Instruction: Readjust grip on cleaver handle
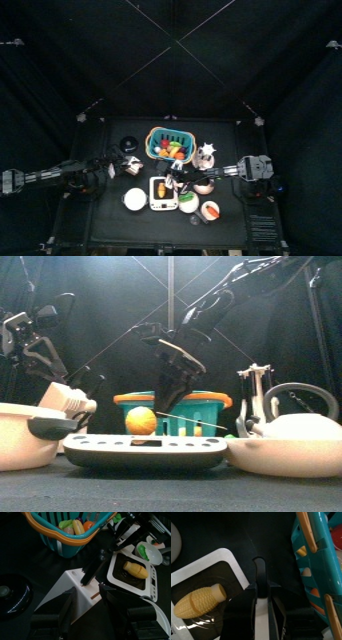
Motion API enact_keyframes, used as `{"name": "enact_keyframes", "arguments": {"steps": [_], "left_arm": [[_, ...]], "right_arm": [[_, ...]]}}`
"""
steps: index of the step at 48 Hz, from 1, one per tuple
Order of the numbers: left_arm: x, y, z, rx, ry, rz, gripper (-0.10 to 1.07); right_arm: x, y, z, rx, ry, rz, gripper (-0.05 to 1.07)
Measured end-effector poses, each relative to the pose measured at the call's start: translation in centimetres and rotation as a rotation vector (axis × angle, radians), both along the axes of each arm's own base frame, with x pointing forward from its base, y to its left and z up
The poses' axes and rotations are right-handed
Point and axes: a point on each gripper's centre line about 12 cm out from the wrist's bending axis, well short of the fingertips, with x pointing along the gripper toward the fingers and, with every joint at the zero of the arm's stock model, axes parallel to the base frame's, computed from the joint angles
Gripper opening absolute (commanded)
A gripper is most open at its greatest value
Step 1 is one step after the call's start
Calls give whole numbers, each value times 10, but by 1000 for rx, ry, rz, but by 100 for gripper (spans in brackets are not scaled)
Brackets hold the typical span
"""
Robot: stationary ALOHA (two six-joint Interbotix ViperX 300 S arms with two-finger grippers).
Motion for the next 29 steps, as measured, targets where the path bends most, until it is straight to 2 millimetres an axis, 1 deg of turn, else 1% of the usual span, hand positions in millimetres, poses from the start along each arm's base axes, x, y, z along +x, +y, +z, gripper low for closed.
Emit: {"name": "enact_keyframes", "arguments": {"steps": [3,8,10,11,14,19,22,25,29], "left_arm": [[0,0,0,-1,-1,0,81],[1,0,6,15,-16,-7,81],[1,-3,11,36,-33,-28,81],[1,-4,11,38,-35,-37,81],[3,-15,17,35,-66,-95,81],[11,-39,37,-23,-149,-204,81],[14,-50,43,-32,-185,-257,81],[17,-55,50,-21,-248,-276,81],[20,-52,62,0,-351,-252,81]], "right_arm": [[1,1,7,-13,-14,8,55],[6,9,35,-74,-81,64,55],[7,11,44,-107,-102,84,55],[8,12,44,-117,-104,92,55],[10,11,48,-155,-107,107,55],[16,14,60,-253,-114,143,55],[21,15,68,-308,-113,148,55],[26,18,78,-354,-114,143,55],[34,24,83,-431,-91,135,55]]}}
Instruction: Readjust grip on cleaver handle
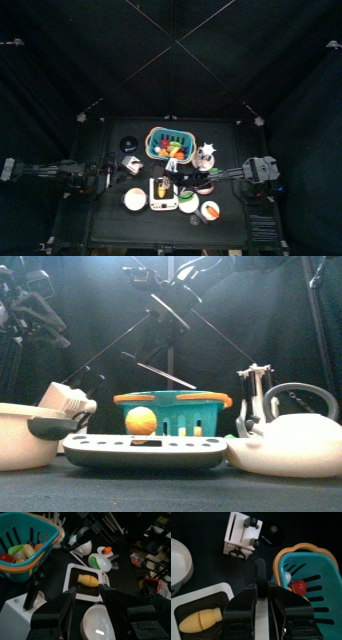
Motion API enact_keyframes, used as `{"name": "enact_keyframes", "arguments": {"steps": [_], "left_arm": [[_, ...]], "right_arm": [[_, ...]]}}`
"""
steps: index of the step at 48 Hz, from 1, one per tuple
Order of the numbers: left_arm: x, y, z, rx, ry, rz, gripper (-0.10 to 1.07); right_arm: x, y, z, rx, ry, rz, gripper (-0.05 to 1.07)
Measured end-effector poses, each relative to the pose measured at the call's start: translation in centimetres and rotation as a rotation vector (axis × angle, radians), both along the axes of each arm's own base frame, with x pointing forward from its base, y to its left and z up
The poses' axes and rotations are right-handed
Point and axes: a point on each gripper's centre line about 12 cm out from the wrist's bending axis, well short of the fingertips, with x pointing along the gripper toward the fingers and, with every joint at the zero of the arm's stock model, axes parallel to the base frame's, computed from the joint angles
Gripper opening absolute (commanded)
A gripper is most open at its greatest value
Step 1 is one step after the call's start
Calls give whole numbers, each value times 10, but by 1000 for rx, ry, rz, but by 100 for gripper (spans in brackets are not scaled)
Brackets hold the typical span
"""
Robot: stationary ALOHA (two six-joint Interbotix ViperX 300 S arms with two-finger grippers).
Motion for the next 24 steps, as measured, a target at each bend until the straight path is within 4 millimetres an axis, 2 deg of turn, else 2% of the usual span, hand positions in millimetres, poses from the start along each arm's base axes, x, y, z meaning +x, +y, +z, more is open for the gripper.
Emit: {"name": "enact_keyframes", "arguments": {"steps": [6,11,24], "left_arm": [[4,6,6,-24,-100,53,81],[8,8,1,-31,-90,70,81],[18,13,-9,-46,-63,106,81]], "right_arm": [[15,11,0,-135,37,-44,55],[24,23,5,-165,37,-31,55],[45,32,12,-232,109,-19,55]]}}
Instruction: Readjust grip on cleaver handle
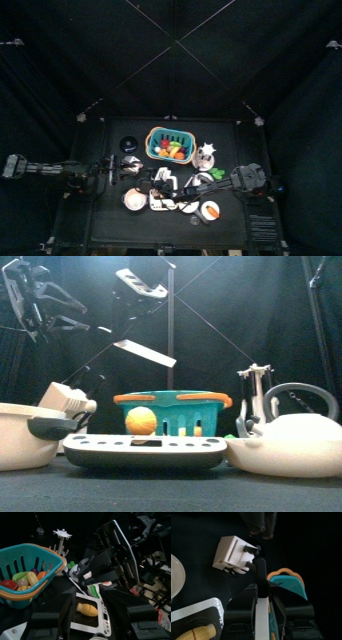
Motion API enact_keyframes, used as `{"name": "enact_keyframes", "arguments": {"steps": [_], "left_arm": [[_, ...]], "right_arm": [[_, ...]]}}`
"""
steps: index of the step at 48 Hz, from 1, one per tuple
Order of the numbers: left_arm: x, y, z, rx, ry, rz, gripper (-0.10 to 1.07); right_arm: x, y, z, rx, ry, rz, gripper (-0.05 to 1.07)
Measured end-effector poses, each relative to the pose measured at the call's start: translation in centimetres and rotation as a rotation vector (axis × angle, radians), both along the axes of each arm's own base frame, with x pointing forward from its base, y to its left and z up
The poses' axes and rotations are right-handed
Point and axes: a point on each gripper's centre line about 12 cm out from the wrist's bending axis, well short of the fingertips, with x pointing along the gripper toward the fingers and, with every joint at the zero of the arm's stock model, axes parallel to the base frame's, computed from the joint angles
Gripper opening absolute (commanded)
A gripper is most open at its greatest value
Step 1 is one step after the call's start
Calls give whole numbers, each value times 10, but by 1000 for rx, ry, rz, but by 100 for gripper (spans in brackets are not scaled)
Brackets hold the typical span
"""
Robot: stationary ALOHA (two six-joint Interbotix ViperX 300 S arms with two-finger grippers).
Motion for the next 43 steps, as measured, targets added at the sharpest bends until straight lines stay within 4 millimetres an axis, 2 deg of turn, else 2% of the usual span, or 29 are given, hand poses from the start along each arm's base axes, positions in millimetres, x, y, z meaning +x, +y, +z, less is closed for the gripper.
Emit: {"name": "enact_keyframes", "arguments": {"steps": [11,20,34,40,43], "left_arm": [[4,-2,-5,-25,26,-5,81],[15,-3,-12,-42,71,-4,79],[16,-2,-10,-38,52,6,57],[16,-2,-10,-42,51,6,45],[16,-2,-9,-41,52,5,44]], "right_arm": [[12,2,4,-3,27,-8,55],[13,2,4,-1,25,-14,55],[14,2,3,1,30,-15,55],[15,2,4,7,24,-19,58],[16,3,3,33,22,-17,61]]}}
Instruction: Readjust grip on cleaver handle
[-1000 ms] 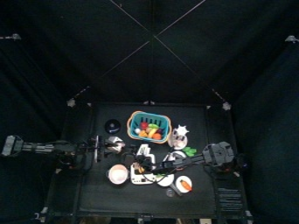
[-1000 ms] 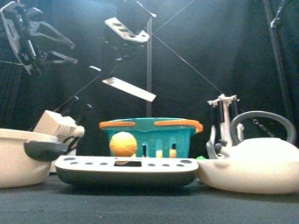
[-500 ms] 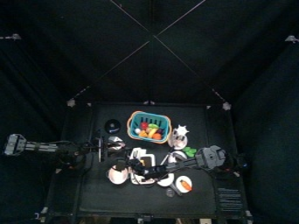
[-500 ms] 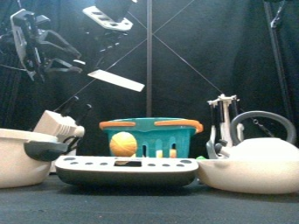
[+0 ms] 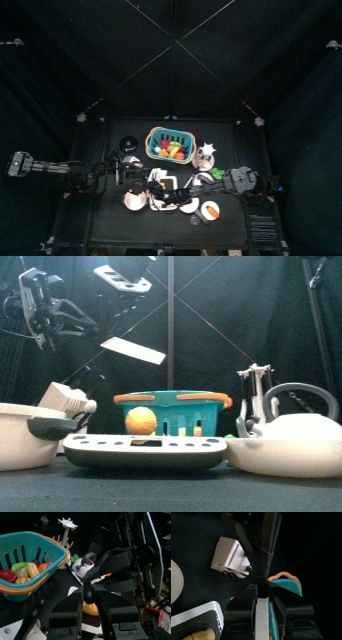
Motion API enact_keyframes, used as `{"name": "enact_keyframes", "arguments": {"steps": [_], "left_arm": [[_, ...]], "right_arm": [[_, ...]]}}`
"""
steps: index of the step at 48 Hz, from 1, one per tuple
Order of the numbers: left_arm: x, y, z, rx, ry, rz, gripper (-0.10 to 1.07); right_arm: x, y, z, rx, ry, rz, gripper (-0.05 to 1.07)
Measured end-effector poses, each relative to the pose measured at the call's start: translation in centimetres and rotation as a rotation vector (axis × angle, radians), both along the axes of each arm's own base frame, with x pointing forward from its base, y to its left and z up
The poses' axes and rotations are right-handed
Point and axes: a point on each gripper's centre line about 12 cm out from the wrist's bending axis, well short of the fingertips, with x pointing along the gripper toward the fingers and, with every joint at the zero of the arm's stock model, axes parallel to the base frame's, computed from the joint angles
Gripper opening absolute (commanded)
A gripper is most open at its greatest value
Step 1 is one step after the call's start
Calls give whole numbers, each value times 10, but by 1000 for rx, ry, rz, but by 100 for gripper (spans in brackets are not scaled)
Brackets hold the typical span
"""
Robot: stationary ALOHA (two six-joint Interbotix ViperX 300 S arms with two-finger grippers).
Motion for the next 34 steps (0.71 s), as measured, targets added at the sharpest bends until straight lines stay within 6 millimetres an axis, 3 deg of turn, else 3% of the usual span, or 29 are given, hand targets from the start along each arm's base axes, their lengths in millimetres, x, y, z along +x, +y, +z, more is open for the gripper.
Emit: {"name": "enact_keyframes", "arguments": {"steps": [8,17,27,34], "left_arm": [[0,0,0,3,2,-1,44],[0,0,0,6,2,-3,44],[-1,-1,2,17,-7,-8,44],[-2,-2,3,70,-11,-32,44]], "right_arm": [[4,7,-4,84,-16,37,72],[-2,12,2,148,-36,55,74],[-39,19,25,275,-113,161,74],[-80,19,46,442,-322,252,74]]}}
